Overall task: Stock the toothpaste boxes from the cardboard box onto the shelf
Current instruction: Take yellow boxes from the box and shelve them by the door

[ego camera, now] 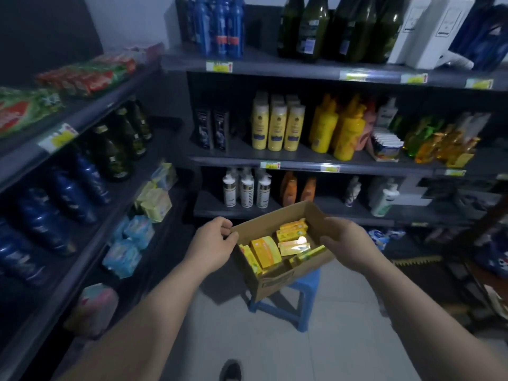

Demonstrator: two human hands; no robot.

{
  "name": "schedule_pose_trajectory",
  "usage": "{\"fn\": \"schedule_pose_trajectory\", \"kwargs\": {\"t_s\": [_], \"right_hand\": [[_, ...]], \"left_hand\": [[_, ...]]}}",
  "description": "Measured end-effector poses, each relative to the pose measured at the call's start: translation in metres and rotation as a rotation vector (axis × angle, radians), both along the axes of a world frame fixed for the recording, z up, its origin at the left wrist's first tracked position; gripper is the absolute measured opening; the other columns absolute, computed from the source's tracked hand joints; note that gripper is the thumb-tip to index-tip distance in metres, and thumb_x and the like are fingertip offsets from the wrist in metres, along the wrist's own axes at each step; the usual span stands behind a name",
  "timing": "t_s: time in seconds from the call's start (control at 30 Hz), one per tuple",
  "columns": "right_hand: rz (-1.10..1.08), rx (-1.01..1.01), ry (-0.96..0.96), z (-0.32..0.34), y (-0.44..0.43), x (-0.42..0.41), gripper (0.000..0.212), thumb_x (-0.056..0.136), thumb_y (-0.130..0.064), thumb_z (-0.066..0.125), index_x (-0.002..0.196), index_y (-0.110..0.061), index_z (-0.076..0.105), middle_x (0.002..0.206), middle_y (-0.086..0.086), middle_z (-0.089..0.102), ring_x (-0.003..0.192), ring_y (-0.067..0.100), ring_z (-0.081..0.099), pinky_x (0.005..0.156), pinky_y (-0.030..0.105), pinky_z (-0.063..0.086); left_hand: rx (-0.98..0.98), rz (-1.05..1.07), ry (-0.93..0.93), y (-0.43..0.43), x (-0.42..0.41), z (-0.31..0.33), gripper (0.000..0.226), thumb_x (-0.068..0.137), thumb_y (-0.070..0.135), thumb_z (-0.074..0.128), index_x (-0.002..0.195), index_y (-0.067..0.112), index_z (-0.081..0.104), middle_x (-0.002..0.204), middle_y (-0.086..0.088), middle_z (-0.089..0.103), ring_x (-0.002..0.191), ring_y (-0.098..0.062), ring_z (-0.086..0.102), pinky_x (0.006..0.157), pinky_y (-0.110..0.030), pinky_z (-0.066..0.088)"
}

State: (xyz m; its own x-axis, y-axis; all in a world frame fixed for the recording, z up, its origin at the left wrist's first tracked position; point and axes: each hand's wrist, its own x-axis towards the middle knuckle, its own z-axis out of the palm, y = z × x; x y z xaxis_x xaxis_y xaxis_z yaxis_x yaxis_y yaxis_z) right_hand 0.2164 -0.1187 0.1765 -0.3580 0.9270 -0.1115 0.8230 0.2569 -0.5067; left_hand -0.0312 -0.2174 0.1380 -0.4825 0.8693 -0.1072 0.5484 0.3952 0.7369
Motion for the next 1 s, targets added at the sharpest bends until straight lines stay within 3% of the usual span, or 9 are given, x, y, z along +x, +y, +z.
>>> {"fn": "schedule_pose_trajectory", "kwargs": {"t_s": [0.1,0.23,0.37,0.53,0.63,0.7,0.83,0.93,1.0], "right_hand": [[-0.086,-0.053,0.016,-0.012,0.046,-0.011,0.031,0.090,-0.014,0.059,0.120,-0.006,0.061,0.116,0.013,0.066,0.103,0.029,0.060,0.085,0.036,0.047],[-0.142,-0.128,0.021,-0.035,0.101,-0.023,0.031,0.091,-0.018,0.060,0.122,-0.010,0.062,0.115,0.011,0.065,0.089,0.020,0.054,0.073,0.028,0.039],[-0.201,-0.177,0.040,-0.070,0.147,-0.027,0.029,0.090,-0.017,0.060,0.118,-0.012,0.066,0.114,0.010,0.066,0.102,0.026,0.060,0.075,0.028,0.040],[-0.181,-0.279,-0.015,-0.128,0.209,-0.027,0.037,0.091,-0.013,0.059,0.128,-0.012,0.059,0.127,0.006,0.063,0.115,0.023,0.057,0.087,0.025,0.041],[-0.149,-0.313,-0.054,-0.168,0.250,-0.024,0.039,0.091,-0.014,0.058,0.129,-0.014,0.060,0.127,0.005,0.063,0.113,0.023,0.058,0.077,0.020,0.037],[-0.112,-0.338,-0.099,-0.192,0.277,-0.023,0.037,0.092,-0.016,0.057,0.129,-0.017,0.060,0.126,0.003,0.062,0.111,0.023,0.057,0.067,0.016,0.030],[-0.051,-0.417,-0.095,-0.251,0.323,-0.018,0.033,0.091,-0.017,0.058,0.123,-0.017,0.063,0.126,0.004,0.063,0.110,0.022,0.058,0.074,0.018,0.033],[-0.025,-0.449,-0.099,-0.290,0.351,-0.015,0.030,0.090,-0.016,0.057,0.120,-0.016,0.064,0.119,0.005,0.067,0.093,0.017,0.057,0.073,0.019,0.033],[-0.016,-0.454,-0.104,-0.313,0.366,-0.016,0.035,0.091,-0.013,0.055,0.125,-0.017,0.061,0.120,0.004,0.066,0.098,0.023,0.060,0.075,0.019,0.034]], "left_hand": [[-0.061,-0.042,-0.015,0.057,-0.019,-0.016,0.031,0.092,0.028,0.057,0.120,0.015,0.056,0.093,0.013,0.058,0.091,-0.012,0.060,0.085,-0.031,0.051],[-0.143,-0.070,-0.042,0.128,-0.043,-0.043,0.036,0.092,0.026,0.058,0.124,0.010,0.056,0.111,-0.002,0.066,0.094,-0.015,0.059,0.084,-0.026,0.046],[-0.227,-0.104,-0.053,0.180,-0.052,-0.073,0.037,0.093,0.024,0.057,0.127,0.008,0.055,0.119,-0.007,0.065,0.102,-0.019,0.061,0.087,-0.025,0.046],[-0.334,-0.114,-0.086,0.229,-0.049,-0.124,0.032,0.093,0.017,0.058,0.123,0.005,0.057,0.119,-0.008,0.064,0.076,-0.012,0.060,0.064,-0.019,0.046],[-0.388,-0.103,-0.081,0.250,-0.044,-0.156,0.028,0.089,0.017,0.062,0.115,0.005,0.062,0.114,-0.008,0.068,0.097,-0.021,0.064,0.084,-0.028,0.051],[-0.419,-0.072,-0.097,0.260,-0.038,-0.177,0.031,0.088,0.015,0.064,0.116,0.005,0.062,0.115,-0.009,0.067,0.104,-0.022,0.062,0.087,-0.027,0.048],[-0.504,0.003,-0.141,0.279,-0.020,-0.217,0.036,0.086,0.009,0.067,0.120,0.002,0.062,0.115,-0.011,0.066,0.109,-0.027,0.062,0.089,-0.030,0.046],[-0.554,0.006,-0.081,0.297,-0.010,-0.243,0.034,0.086,0.014,0.067,0.118,0.006,0.063,0.115,-0.010,0.067,0.108,-0.027,0.062,0.088,-0.034,0.049],[-0.575,-0.007,-0.056,0.306,-0.005,-0.262,0.040,0.086,0.018,0.068,0.124,0.008,0.059,0.120,-0.009,0.065,0.112,-0.025,0.060,0.089,-0.030,0.046]]}}
